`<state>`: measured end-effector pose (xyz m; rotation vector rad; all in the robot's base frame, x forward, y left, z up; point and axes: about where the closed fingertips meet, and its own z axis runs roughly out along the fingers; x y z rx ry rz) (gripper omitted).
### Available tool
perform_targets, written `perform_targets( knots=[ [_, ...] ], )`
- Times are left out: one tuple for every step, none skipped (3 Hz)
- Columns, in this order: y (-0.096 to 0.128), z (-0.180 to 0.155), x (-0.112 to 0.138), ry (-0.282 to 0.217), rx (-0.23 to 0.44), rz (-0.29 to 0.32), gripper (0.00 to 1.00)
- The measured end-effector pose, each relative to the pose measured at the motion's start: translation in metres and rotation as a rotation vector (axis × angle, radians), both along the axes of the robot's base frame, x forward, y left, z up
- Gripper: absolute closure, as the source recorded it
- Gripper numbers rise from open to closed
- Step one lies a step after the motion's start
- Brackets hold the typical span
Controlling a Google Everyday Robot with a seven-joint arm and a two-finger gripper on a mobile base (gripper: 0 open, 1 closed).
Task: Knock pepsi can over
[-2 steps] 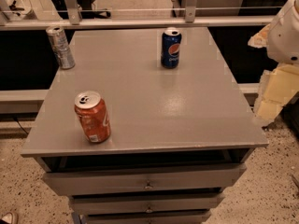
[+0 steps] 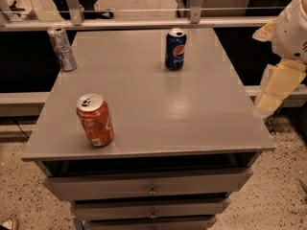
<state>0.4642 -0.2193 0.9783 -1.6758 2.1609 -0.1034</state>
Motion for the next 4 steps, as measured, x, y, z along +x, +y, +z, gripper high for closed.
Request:
perform_targets(
  knots=[
    [-0.006,-0.008,0.061,-0.083,0.072,0.000,0.00],
    [-0.011,-0.023,0.117,-0.146,0.121,-0.024,0.00],
    [0.002,-0.053,0.174,-0.174,0.249,-0.074,0.00],
    [0.025,-0.081,0.220,-0.172,0.405,-0.103,0.00]
  ],
)
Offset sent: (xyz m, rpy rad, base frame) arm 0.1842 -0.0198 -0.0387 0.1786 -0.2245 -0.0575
